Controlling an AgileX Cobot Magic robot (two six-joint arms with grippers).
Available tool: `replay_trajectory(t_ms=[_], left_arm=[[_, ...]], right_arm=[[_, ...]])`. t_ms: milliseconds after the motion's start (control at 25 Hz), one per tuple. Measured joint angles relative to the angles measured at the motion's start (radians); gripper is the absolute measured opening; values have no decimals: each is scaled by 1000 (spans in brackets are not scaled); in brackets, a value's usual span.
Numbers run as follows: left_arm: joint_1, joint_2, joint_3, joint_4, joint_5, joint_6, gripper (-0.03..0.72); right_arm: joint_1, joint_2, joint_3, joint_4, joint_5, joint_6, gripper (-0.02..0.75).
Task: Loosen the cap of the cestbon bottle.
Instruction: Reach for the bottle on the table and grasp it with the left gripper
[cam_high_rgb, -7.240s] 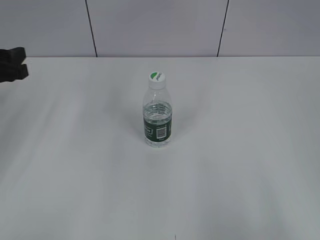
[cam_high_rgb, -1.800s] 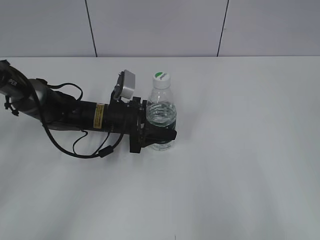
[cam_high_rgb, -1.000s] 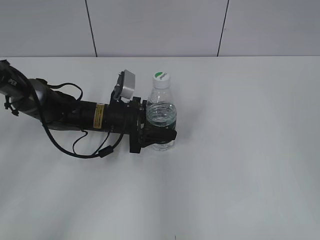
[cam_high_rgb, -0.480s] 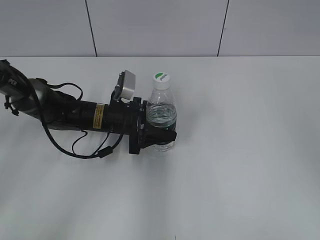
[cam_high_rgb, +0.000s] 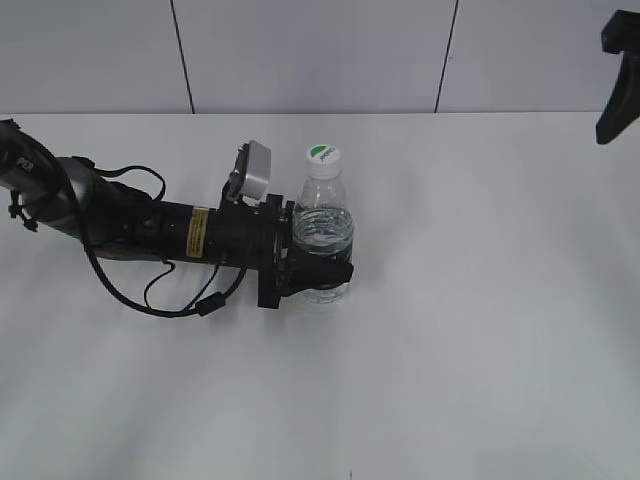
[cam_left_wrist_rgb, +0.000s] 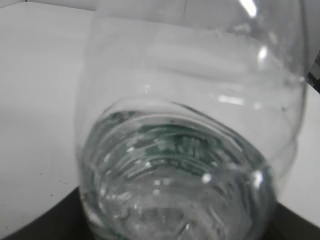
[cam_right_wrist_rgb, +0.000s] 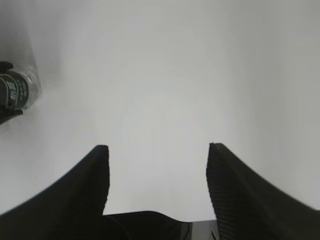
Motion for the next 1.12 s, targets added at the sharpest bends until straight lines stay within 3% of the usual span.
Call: replay_trajectory(t_ms=[360, 680, 1120], left_arm=[[0, 0, 0, 0, -1, 0, 418], [0, 0, 0, 0, -2, 0, 418], [0, 0, -1, 27, -6, 21, 417]], right_arm=[[0, 207, -246, 16, 0, -18, 466], [9, 266, -287, 61, 1, -10, 466], [192, 323, -324, 112, 1, 18, 466]])
